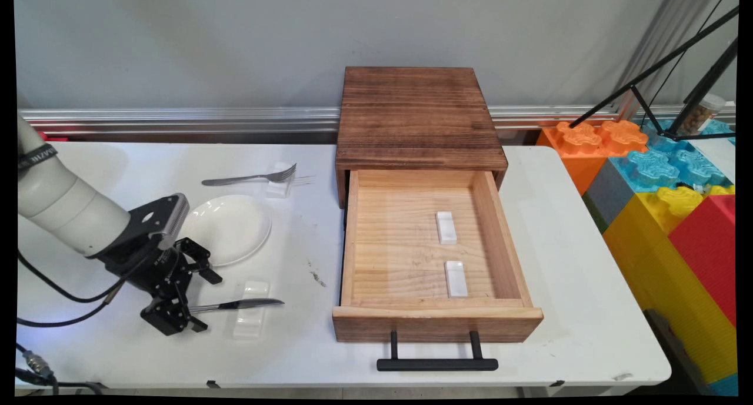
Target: Pick up the knife from the right of the white plate
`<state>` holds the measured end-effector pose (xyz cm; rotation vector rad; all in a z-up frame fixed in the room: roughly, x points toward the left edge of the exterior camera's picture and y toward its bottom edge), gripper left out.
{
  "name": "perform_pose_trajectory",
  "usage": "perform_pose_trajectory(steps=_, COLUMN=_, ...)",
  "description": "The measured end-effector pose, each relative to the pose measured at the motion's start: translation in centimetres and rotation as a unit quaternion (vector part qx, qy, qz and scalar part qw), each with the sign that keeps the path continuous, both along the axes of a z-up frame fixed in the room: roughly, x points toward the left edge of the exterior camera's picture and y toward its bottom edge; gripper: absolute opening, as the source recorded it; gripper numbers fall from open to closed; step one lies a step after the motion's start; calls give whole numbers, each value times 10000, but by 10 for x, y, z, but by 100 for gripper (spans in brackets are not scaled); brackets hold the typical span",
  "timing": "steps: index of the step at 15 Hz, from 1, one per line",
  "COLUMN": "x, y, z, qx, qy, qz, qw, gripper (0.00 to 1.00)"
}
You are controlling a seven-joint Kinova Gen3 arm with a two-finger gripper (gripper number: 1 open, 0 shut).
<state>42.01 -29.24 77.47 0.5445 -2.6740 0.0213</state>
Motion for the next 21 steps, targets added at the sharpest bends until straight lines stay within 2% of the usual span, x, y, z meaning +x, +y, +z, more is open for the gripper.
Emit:
perform_pose_trajectory(steps=17, x=-9, y=-4, z=-18, qx=-120, qy=-35, qz=-75, qw=9999, gripper=100)
perform_pose_trajectory(steps=18, x=-9, y=-4, z=-19, qx=-122, qy=-36, qz=-86, qw=9999, gripper=0)
perform_pose_trajectory(steps=21, x=-9, y=-4, z=-20, qx=-118, qy=-43, qz=-109, qw=9999, gripper=0)
